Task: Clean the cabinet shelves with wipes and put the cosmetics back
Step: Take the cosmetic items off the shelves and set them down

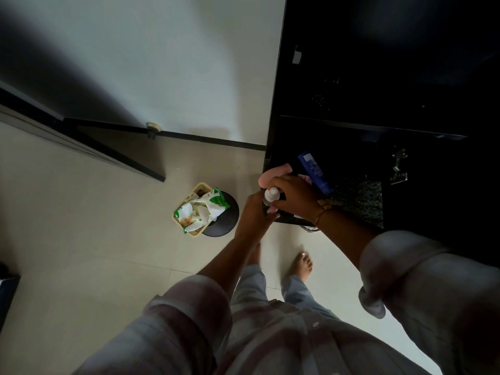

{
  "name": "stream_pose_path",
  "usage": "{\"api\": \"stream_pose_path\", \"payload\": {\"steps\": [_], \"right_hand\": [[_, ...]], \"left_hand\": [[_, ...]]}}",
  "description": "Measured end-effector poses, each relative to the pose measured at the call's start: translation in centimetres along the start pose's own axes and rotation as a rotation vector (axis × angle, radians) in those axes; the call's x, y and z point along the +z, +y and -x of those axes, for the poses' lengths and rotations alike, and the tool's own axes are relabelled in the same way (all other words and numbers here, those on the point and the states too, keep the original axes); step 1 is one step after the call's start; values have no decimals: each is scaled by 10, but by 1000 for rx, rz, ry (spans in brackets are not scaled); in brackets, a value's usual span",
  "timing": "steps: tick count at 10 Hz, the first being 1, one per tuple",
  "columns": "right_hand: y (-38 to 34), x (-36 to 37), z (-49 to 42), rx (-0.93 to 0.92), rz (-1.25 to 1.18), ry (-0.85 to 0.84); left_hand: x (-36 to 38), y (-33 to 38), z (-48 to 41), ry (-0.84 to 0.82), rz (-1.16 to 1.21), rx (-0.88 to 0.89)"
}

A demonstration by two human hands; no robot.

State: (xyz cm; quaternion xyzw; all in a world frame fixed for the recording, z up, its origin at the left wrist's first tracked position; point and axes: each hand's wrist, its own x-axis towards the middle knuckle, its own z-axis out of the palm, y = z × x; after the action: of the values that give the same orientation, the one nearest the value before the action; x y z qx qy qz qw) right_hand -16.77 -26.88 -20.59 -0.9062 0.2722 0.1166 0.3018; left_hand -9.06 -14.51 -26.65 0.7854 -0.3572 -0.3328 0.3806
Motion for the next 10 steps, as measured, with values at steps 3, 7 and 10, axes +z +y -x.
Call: {"api": "stream_pose_path", "payload": {"steps": [3, 7, 10], "right_hand": [[4, -7, 18, -11, -100, -1], [2, -74, 103, 24, -30, 624], [-44, -215, 160, 16, 138, 1335]], "left_hand": [[-23, 25, 16, -17, -121, -34], [-69, 132, 37, 173, -383, 455], [-85, 296, 17, 348, -311, 909]]}}
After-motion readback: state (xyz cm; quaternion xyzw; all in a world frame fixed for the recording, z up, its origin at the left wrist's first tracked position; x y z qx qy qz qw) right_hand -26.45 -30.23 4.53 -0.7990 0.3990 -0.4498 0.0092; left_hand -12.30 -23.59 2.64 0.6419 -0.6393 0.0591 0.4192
